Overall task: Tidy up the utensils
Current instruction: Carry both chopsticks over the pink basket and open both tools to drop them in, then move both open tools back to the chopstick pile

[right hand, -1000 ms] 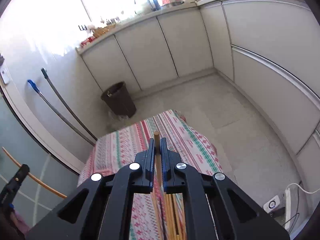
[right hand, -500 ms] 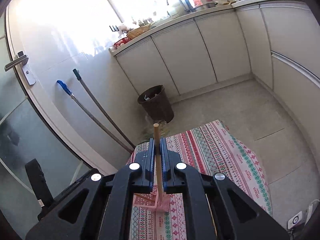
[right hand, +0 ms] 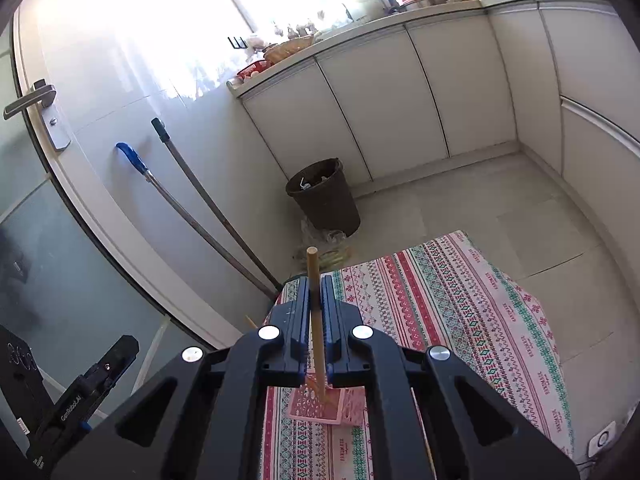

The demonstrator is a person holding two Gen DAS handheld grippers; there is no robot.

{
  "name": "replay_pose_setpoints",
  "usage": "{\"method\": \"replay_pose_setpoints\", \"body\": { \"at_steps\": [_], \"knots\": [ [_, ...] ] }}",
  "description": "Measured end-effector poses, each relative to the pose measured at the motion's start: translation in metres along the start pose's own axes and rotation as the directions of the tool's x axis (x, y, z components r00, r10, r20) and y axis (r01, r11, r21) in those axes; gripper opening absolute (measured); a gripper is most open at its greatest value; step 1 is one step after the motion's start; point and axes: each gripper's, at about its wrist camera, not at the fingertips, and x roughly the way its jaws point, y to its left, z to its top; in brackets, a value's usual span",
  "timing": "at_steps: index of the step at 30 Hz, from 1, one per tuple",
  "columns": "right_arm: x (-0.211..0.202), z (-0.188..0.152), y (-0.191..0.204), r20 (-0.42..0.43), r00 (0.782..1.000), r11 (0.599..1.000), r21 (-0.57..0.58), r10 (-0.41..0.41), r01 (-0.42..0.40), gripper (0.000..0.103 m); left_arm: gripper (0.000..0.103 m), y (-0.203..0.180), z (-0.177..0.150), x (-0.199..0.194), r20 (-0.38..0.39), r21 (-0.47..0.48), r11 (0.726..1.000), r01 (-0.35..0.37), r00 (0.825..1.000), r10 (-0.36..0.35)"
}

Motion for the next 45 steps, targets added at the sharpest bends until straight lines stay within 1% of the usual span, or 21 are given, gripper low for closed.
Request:
{"method": "replay_pose_setpoints", "body": {
  "at_steps": [4, 7, 8, 9, 13, 16, 19, 20, 22, 23, 24, 26, 29, 31, 32, 34, 36, 37, 39, 42, 45],
  "knots": [
    [0.023, -0.008, 0.004, -0.019, 1.0, 1.0, -0.002, -0.001, 0.001, 0.007, 0.046, -0.005, -0.005, 0.01, -0.039, 0.017, 1.0, 0.004, 0.999, -0.003],
    [0.04, -0.016, 0.01, -0.058, 0.998, 1.0, -0.029, -0.012, 0.01, 0.013, 0.046, -0.01, -0.009, 0.015, -0.052, 0.042, 0.999, -0.006, 0.999, 0.008],
    [0.042, -0.018, 0.012, -0.061, 0.998, 0.999, -0.041, -0.027, 0.024, 0.018, 0.046, -0.012, -0.011, 0.017, -0.057, 0.054, 0.999, -0.008, 0.998, 0.011],
    [0.043, -0.021, 0.015, -0.06, 0.997, 0.997, -0.06, -0.045, 0.041, 0.018, 0.046, -0.014, -0.012, 0.017, -0.058, 0.065, 0.998, -0.01, 0.998, 0.013],
    [0.033, -0.028, 0.022, -0.034, 0.993, 0.986, -0.131, -0.112, 0.106, 0.019, 0.046, -0.021, -0.014, 0.015, -0.052, 0.097, 0.995, -0.015, 0.998, 0.021],
    [0.021, -0.035, 0.021, -0.01, 0.987, 0.972, -0.173, -0.163, 0.159, 0.027, 0.047, -0.027, -0.018, 0.014, -0.056, 0.117, 0.993, -0.018, 0.998, 0.025],
    [0.01, -0.042, 0.019, 0.001, 0.979, 0.957, -0.21, -0.202, 0.198, 0.03, 0.052, -0.035, -0.025, 0.013, -0.055, 0.157, 0.986, -0.05, 0.997, 0.059],
    [0.007, -0.045, 0.018, 0.005, 0.976, 0.951, -0.224, -0.216, 0.212, 0.03, 0.057, -0.037, -0.028, 0.012, -0.054, 0.166, 0.984, -0.058, 0.996, 0.068],
    [-0.002, -0.053, 0.018, 0.017, 0.97, 0.936, -0.257, -0.244, 0.24, 0.036, 0.069, -0.041, -0.034, 0.012, -0.059, 0.182, 0.98, -0.075, 0.994, 0.087],
    [-0.006, -0.057, 0.017, 0.021, 0.966, 0.929, -0.27, -0.256, 0.252, 0.044, 0.075, -0.043, -0.037, 0.013, -0.061, 0.188, 0.978, -0.084, 0.993, 0.097],
    [-0.01, -0.062, 0.014, 0.024, 0.963, 0.924, -0.278, -0.267, 0.263, 0.054, 0.077, -0.045, -0.04, 0.014, -0.062, 0.194, 0.976, -0.096, 0.992, 0.11],
    [-0.019, -0.07, 0.005, 0.034, 0.954, 0.914, -0.279, -0.298, 0.295, 0.066, 0.081, -0.047, -0.047, 0.016, -0.077, 0.205, 0.972, -0.113, 0.988, 0.131],
    [-0.033, -0.08, -0.027, 0.036, 0.923, 0.901, -0.207, -0.383, 0.382, 0.084, 0.091, -0.05, -0.065, 0.021, -0.112, 0.207, 0.97, -0.126, 0.982, 0.152],
    [-0.041, -0.084, -0.06, -0.001, 0.896, 0.889, -0.133, -0.443, 0.439, 0.089, 0.095, -0.053, -0.08, 0.03, -0.174, 0.204, 0.973, -0.106, 0.974, 0.143],
    [-0.043, -0.085, -0.076, -0.023, 0.884, 0.88, -0.103, -0.468, 0.463, 0.093, 0.095, -0.056, -0.089, 0.038, -0.233, 0.203, 0.976, -0.077, 0.965, 0.124],
    [-0.049, -0.086, -0.107, -0.06, 0.855, 0.857, -0.053, -0.515, 0.512, 0.095, 0.096, -0.064, -0.11, 0.053, -0.344, 0.202, 0.979, -0.025, 0.934, 0.095],
    [-0.054, -0.086, -0.137, -0.107, 0.83, 0.835, 0.0, -0.547, 0.55, 0.095, 0.096, -0.076, -0.137, 0.07, -0.451, 0.223, 0.975, 0.019, 0.888, 0.086],
    [-0.056, -0.085, -0.151, -0.133, 0.83, 0.834, 0.038, -0.542, 0.551, 0.096, 0.096, -0.085, -0.152, 0.08, -0.503, 0.245, 0.968, 0.043, 0.86, 0.089],
    [-0.061, -0.086, -0.18, -0.201, 0.846, 0.838, 0.15, -0.493, 0.524, 0.096, 0.096, -0.098, -0.175, 0.094, -0.562, 0.276, 0.957, 0.088, 0.822, 0.087],
    [-0.062, -0.091, -0.212, -0.287, 0.883, 0.843, 0.296, -0.371, 0.45, 0.096, 0.096, -0.112, -0.199, 0.116, -0.598, 0.305, 0.948, 0.092, 0.793, 0.115],
    [-0.062, -0.098, -0.23, -0.332, 0.895, 0.827, 0.379, -0.297, 0.415, 0.096, 0.096, -0.12, -0.209, 0.143, -0.645, 0.273, 0.959, 0.078, 0.754, 0.122]
  ]
}}
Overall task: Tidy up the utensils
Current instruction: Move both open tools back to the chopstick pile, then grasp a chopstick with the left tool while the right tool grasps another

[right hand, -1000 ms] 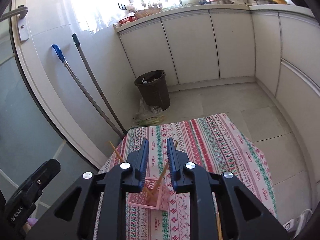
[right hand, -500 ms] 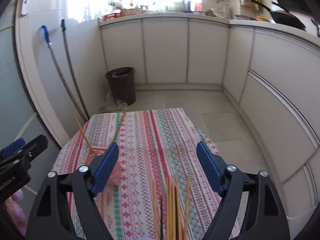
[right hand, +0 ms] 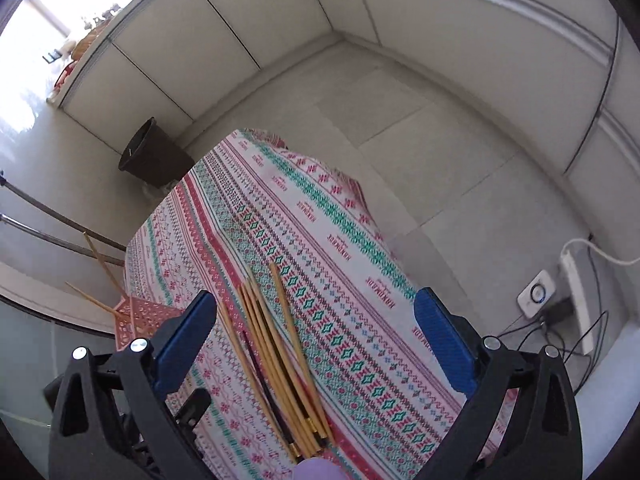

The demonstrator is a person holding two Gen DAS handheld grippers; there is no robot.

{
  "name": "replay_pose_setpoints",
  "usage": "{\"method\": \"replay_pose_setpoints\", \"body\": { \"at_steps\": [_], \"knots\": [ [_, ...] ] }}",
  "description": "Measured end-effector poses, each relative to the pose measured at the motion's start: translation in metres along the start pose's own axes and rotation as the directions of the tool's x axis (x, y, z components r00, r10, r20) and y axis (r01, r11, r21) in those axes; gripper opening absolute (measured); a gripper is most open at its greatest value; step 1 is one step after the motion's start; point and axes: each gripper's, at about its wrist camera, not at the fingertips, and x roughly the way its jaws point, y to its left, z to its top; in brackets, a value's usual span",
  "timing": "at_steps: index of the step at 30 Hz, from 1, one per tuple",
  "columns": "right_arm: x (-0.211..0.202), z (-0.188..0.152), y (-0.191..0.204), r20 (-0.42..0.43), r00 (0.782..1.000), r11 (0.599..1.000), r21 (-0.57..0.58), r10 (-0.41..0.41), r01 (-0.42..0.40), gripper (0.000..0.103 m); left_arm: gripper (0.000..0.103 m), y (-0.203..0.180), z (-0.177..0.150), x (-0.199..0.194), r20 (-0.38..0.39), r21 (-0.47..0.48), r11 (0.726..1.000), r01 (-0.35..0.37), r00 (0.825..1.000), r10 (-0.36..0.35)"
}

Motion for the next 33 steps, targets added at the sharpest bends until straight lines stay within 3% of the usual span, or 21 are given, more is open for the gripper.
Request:
{"method": "replay_pose_setpoints", "body": {
  "at_steps": [4, 12, 14, 22, 27, 33],
  "knots": [
    [0.008, 0.0, -0.008, -0.045, 0.998, 0.998, 0.063, 0.031, -0.029, 0.096, 0.095, -0.008, 0.021, 0.033, -0.055, -0.058, 0.998, 0.001, 0.998, -0.005],
    [0.017, 0.005, -0.011, -0.096, 0.989, 0.991, 0.093, 0.108, -0.099, 0.096, 0.065, 0.002, 0.043, 0.073, -0.096, -0.096, 0.991, -0.093, 0.992, 0.084],
    [0.02, 0.006, -0.012, -0.107, 0.986, 0.988, 0.106, 0.124, -0.113, 0.096, 0.063, 0.004, 0.045, 0.08, -0.097, -0.093, 0.989, -0.117, 0.989, 0.108],
    [0.033, 0.006, -0.016, -0.124, 0.989, 0.992, 0.108, 0.077, -0.063, 0.096, 0.047, -0.005, 0.053, 0.099, -0.059, -0.045, 0.983, -0.18, 0.982, 0.177],
    [0.043, 0.005, -0.015, -0.144, 0.988, 0.994, 0.1, 0.054, -0.039, 0.096, 0.008, -0.027, 0.053, 0.099, -0.042, 0.054, 0.986, -0.158, 0.986, 0.161],
    [0.066, -0.001, 0.005, -0.189, 0.982, 0.999, 0.021, 0.031, -0.028, 0.096, 0.007, -0.027, 0.036, 0.078, -0.017, 0.08, 0.994, -0.075, 0.997, 0.077]
  ]
}}
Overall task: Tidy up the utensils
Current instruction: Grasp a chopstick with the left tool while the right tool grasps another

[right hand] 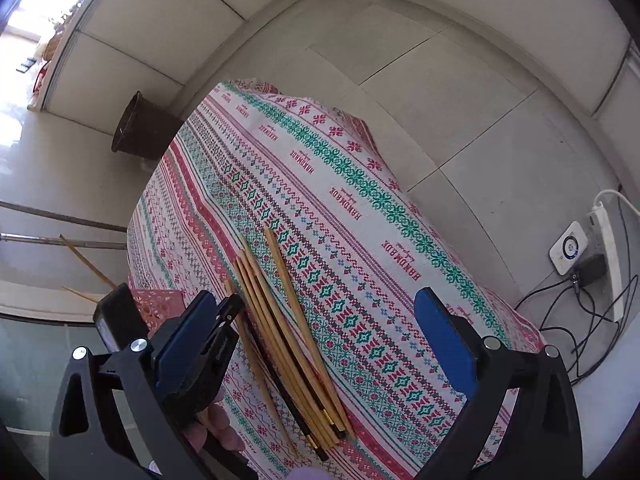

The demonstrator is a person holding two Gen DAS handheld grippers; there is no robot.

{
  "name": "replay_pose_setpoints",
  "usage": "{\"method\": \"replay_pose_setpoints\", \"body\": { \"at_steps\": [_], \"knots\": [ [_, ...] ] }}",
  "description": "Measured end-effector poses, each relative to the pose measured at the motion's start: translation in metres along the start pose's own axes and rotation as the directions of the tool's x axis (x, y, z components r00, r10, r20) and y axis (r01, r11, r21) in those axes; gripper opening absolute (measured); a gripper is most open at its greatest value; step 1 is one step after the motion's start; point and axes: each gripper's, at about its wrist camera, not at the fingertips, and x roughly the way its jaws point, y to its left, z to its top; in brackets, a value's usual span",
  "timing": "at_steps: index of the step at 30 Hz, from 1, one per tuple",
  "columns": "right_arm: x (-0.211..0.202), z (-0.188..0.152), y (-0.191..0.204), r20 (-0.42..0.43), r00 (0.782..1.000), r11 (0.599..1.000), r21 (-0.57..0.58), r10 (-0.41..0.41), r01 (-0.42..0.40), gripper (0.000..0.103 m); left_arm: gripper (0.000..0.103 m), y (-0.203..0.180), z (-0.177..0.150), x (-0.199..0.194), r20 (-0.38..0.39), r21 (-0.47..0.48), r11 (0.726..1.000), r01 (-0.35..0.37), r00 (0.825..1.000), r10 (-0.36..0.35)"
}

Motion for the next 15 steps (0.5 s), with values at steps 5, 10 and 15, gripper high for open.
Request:
{"method": "replay_pose_setpoints", "body": {
  "at_steps": [5, 10, 15],
  "knots": [
    [0.034, -0.002, 0.035, -0.029, 0.999, 0.992, -0.121, -0.033, 0.029, 0.091, 0.007, 0.017, -0.02, -0.057, 0.075, -0.006, 0.996, 0.088, 0.993, -0.087],
    [0.064, -0.002, 0.061, -0.002, 0.996, 0.975, -0.205, -0.094, 0.091, 0.053, 0.007, 0.042, -0.037, -0.116, 0.173, -0.004, 0.993, 0.117, 0.978, -0.114],
    [0.086, 0.003, 0.07, 0.069, 0.98, 0.947, -0.254, -0.185, 0.197, 0.044, 0.007, 0.067, -0.05, -0.168, 0.28, 0.004, 0.986, 0.166, 0.947, -0.16]
  ]
}}
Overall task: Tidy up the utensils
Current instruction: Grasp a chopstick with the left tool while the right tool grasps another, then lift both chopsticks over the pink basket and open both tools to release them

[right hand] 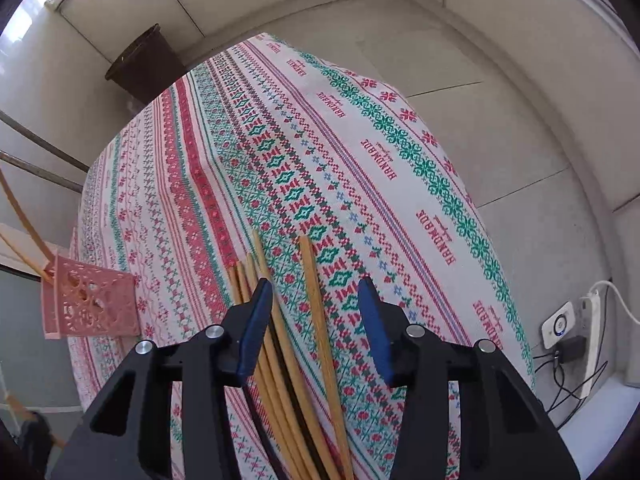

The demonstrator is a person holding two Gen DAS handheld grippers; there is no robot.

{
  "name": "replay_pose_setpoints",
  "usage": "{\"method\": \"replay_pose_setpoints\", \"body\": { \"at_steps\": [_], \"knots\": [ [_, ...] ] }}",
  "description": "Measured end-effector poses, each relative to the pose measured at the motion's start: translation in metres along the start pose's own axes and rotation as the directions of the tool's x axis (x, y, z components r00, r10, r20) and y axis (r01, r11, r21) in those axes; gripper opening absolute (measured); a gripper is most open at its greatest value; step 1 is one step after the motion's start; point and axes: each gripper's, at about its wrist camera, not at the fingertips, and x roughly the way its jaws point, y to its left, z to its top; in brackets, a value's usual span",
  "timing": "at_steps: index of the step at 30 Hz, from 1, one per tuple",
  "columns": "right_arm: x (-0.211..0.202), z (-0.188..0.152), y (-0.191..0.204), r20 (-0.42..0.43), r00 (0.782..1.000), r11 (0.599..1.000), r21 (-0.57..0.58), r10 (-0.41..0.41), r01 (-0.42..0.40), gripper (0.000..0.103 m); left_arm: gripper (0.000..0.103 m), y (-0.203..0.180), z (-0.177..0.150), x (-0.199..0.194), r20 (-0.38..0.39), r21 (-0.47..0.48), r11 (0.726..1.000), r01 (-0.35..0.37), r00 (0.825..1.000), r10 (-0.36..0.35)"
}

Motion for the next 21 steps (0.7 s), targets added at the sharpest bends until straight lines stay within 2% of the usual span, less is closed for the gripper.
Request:
{"method": "replay_pose_setpoints", "body": {
  "at_steps": [4, 8, 9, 11, 16, 21],
  "knots": [
    [0.013, 0.003, 0.001, 0.003, 0.999, 0.999, -0.02, -0.043, 0.043, 0.039, 0.007, 0.001, 0.001, -0.028, 0.062, 0.008, 0.999, 0.045, 0.997, -0.046],
    [0.03, -0.002, 0.011, -0.021, 0.998, 0.997, -0.054, -0.055, 0.054, 0.028, 0.007, 0.0, 0.005, -0.052, 0.115, 0.018, 0.998, 0.066, 0.991, -0.068],
    [0.03, -0.003, 0.015, -0.001, 0.997, 0.995, -0.077, -0.071, 0.071, 0.018, 0.007, -0.001, 0.006, -0.056, 0.128, 0.021, 0.998, 0.066, 0.989, -0.068],
    [0.031, -0.005, 0.02, 0.006, 0.997, 0.992, -0.099, -0.076, 0.076, 0.009, 0.007, 0.001, 0.008, -0.065, 0.151, 0.019, 0.998, 0.064, 0.986, -0.067],
    [0.022, -0.006, 0.018, 0.064, 0.995, 0.993, -0.086, -0.079, 0.084, 0.009, 0.007, 0.008, 0.012, -0.073, 0.184, -0.001, 0.998, 0.058, 0.981, -0.057],
    [-0.016, -0.004, 0.014, 0.168, 0.985, 0.997, -0.054, -0.043, 0.053, 0.009, 0.007, 0.011, 0.014, -0.076, 0.196, -0.002, 0.999, 0.049, 0.98, -0.047]
  ]
}}
